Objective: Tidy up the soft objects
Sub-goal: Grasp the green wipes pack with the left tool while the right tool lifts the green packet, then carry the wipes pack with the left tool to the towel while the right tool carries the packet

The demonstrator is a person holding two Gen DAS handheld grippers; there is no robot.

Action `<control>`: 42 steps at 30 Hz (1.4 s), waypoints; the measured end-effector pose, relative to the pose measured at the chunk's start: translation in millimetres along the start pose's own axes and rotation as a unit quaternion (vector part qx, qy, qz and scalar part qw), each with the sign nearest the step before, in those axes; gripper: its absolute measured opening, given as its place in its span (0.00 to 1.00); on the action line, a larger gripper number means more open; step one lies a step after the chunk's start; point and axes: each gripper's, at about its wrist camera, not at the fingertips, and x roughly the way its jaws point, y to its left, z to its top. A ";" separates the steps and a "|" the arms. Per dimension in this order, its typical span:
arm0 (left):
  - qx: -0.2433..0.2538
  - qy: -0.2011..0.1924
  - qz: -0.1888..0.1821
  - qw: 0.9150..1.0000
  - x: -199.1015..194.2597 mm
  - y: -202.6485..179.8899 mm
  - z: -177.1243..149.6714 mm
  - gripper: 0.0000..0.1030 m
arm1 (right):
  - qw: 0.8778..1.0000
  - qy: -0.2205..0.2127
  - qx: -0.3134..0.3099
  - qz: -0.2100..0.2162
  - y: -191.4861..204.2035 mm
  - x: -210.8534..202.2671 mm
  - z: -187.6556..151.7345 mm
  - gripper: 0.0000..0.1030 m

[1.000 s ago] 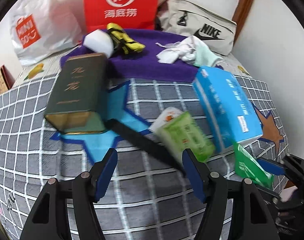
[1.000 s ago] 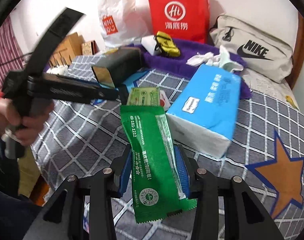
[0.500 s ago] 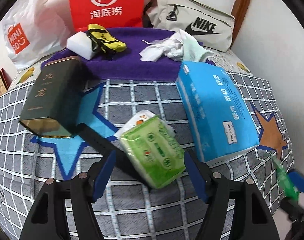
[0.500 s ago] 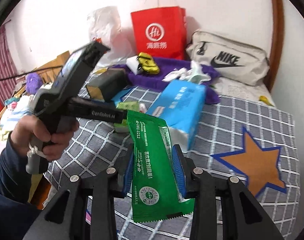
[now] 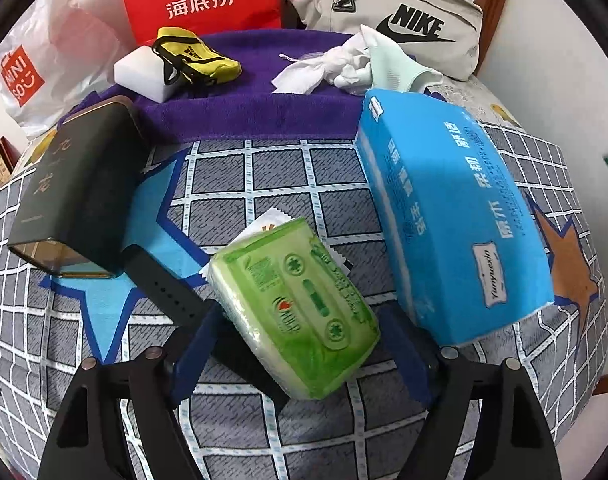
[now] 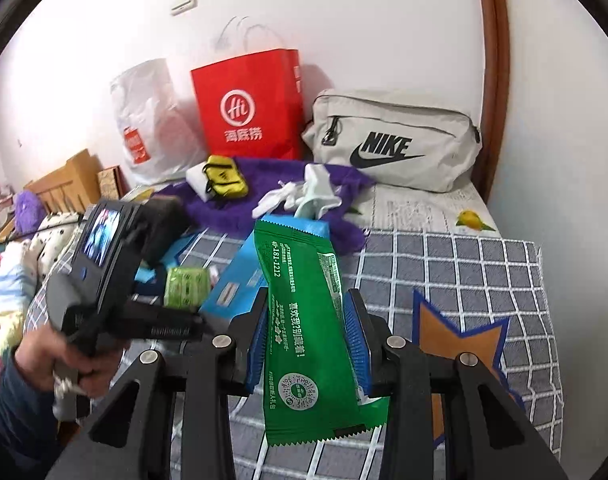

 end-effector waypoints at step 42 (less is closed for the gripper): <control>-0.028 -0.087 -0.045 0.995 -64.5 103.5 102.1 0.25 | 0.999 0.033 0.013 0.033 21.8 117.6 111.9 0.35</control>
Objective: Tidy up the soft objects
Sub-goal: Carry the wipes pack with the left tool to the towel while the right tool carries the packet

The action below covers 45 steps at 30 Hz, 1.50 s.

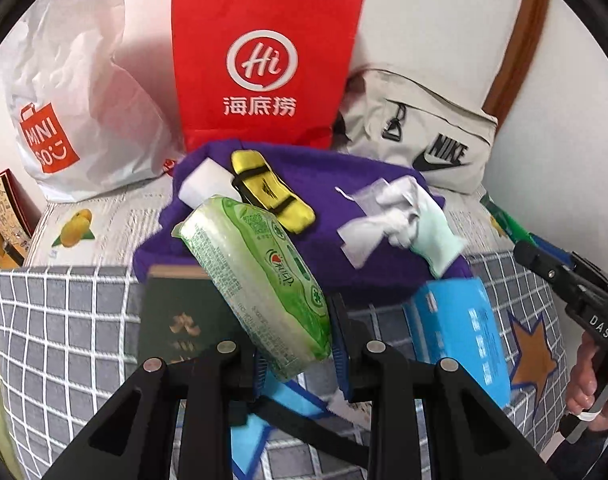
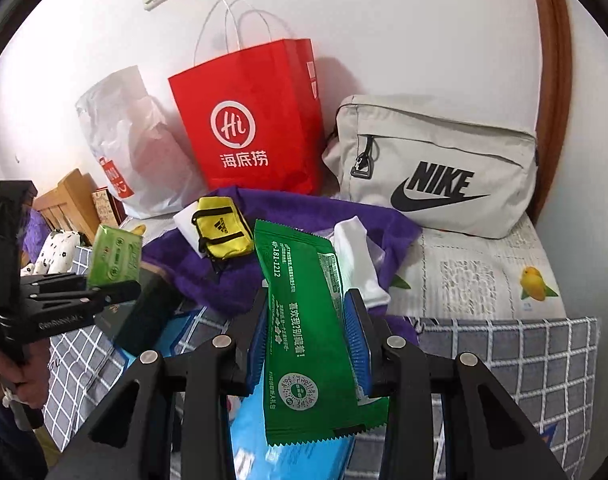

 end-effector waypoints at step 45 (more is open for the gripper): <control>0.037 0.084 -0.038 0.995 142.5 6.2 89.3 0.27 | 0.993 0.114 -0.003 -0.019 -15.9 156.6 46.8 0.38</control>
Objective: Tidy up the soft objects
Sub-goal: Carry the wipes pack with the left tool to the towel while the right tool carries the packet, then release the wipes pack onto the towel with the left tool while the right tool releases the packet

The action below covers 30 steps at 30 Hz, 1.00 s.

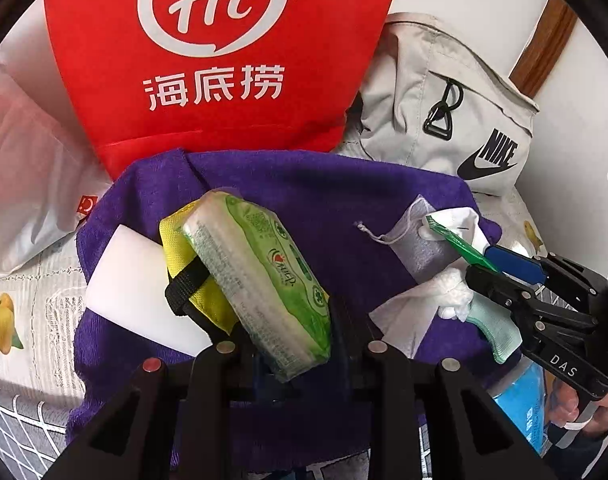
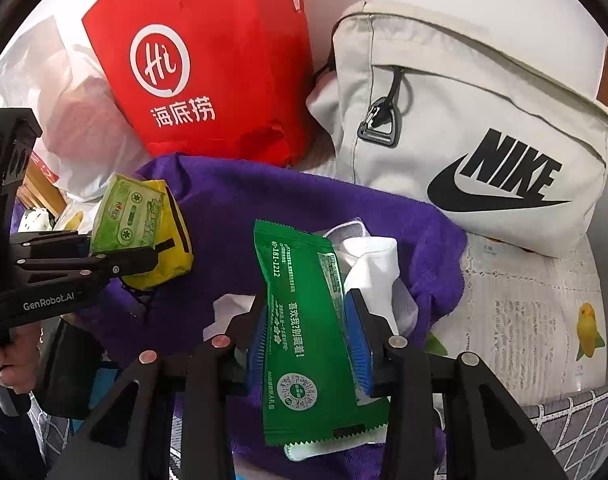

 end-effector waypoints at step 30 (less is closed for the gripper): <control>-0.011 -0.045 0.037 0.998 -88.3 6.3 -41.2 0.65 | 0.998 -0.052 -0.021 0.019 32.5 -82.4 -32.0 0.61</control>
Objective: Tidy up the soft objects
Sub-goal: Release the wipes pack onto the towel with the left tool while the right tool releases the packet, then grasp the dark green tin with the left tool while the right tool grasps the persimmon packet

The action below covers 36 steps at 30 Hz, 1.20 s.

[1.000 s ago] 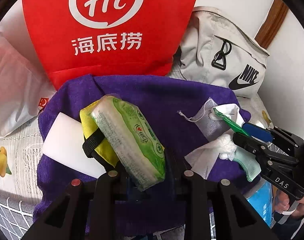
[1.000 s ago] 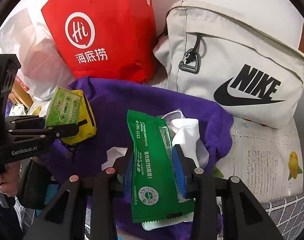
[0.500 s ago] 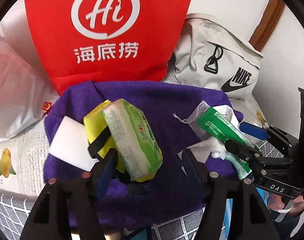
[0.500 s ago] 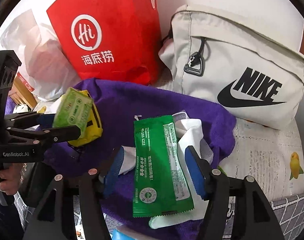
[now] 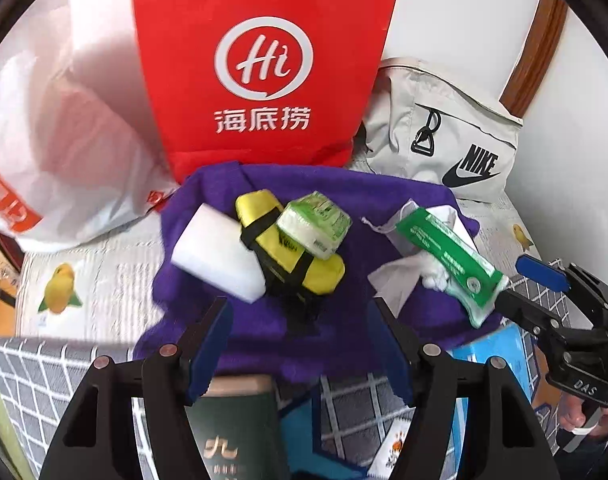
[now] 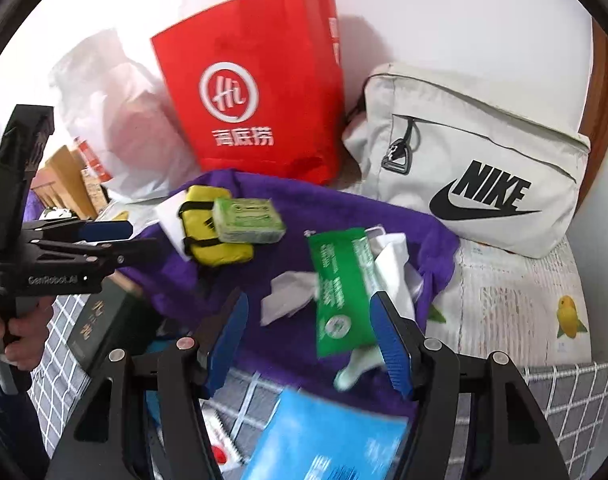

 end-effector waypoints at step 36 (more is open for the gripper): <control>-0.068 -0.019 -0.010 0.997 -50.2 56.1 -131.5 0.65 | 0.971 0.144 -0.188 -0.039 127.6 55.9 -118.6 0.72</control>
